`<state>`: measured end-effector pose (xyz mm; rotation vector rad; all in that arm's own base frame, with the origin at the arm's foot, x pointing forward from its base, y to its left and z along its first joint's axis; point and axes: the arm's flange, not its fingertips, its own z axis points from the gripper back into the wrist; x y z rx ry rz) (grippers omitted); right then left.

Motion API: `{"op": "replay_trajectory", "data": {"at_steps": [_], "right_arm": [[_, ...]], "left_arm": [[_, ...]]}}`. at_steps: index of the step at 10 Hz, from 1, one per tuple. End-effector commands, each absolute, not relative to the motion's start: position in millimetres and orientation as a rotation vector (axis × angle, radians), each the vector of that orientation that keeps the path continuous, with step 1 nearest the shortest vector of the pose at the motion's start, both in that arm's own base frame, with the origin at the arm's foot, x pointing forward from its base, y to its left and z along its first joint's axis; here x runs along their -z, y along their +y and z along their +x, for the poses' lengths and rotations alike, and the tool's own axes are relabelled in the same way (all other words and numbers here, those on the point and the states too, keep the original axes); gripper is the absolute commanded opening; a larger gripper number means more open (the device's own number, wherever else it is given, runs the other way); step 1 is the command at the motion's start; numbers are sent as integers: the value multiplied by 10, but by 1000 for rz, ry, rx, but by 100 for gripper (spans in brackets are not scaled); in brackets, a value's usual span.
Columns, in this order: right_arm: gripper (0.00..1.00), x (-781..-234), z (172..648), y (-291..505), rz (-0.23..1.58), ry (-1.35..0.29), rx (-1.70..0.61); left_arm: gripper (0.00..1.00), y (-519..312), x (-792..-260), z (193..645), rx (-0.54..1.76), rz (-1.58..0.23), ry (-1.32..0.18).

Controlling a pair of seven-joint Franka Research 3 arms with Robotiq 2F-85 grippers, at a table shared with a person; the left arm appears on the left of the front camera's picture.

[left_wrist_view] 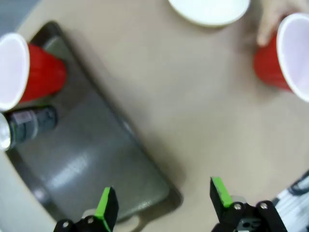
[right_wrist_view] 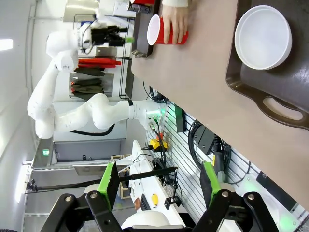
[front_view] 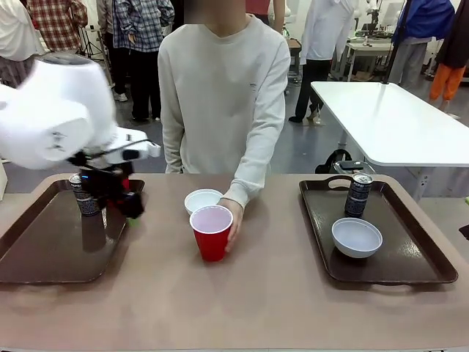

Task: Prepare tableware on both trays.
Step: Pick up a Picnic Bowl from the table and place it on a Handle tray.

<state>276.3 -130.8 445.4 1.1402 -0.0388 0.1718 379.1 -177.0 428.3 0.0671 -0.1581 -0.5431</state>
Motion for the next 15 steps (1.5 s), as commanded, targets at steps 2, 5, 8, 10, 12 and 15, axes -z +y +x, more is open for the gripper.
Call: {"op": "replay_trajectory", "data": {"at_steps": [2, 5, 8, 10, 12, 15], "right_arm": [[88, -4466, 2750, -1289, 1147, -30, -158], [88, -4466, 2750, -1289, 1147, -30, -158], [88, -4466, 2750, -1289, 1147, -30, -158], [88, -4466, 2750, -1289, 1147, -30, -158], [88, -4466, 2750, -1289, 1147, -30, -158], [88, -4466, 2750, -1289, 1147, -30, -158]], "left_arm": [[100, -1209, -4551, 3307, 568, 43, -160], [100, -1273, -4574, 3349, 574, 45, -165], [100, -1428, -4518, 3457, 574, 48, -162], [100, -1708, -4390, 3625, 575, 43, -137], [100, -2037, -4272, 3843, 564, 58, -150], [100, -2382, -4075, 4076, 532, 67, -184]]}}
